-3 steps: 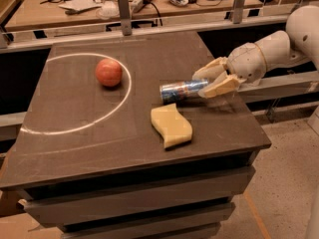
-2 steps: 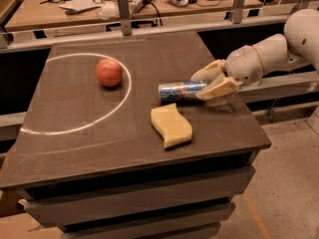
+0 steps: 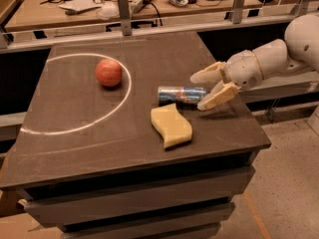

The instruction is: Move redbull can near sponge

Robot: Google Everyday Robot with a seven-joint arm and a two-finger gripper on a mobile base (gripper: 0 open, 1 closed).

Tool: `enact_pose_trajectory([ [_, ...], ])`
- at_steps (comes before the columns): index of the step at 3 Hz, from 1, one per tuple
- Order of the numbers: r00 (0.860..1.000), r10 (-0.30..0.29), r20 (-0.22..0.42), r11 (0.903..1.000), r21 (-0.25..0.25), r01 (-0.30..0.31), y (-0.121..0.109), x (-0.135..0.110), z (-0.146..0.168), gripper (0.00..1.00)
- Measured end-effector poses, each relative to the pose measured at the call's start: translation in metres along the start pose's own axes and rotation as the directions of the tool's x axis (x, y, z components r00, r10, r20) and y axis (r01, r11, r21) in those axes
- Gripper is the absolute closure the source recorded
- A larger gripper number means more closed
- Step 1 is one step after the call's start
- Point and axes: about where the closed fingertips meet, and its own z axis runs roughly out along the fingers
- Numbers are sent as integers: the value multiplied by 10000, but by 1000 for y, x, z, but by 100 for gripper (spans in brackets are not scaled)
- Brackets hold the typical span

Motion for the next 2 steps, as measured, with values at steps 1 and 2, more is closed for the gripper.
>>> enact_pose_trajectory([
  [1,10000,56,25,9999,140,-57,1,-1,0,0],
  [2,9999,121,-73,9986,525,-117,-3,2,-8,0],
])
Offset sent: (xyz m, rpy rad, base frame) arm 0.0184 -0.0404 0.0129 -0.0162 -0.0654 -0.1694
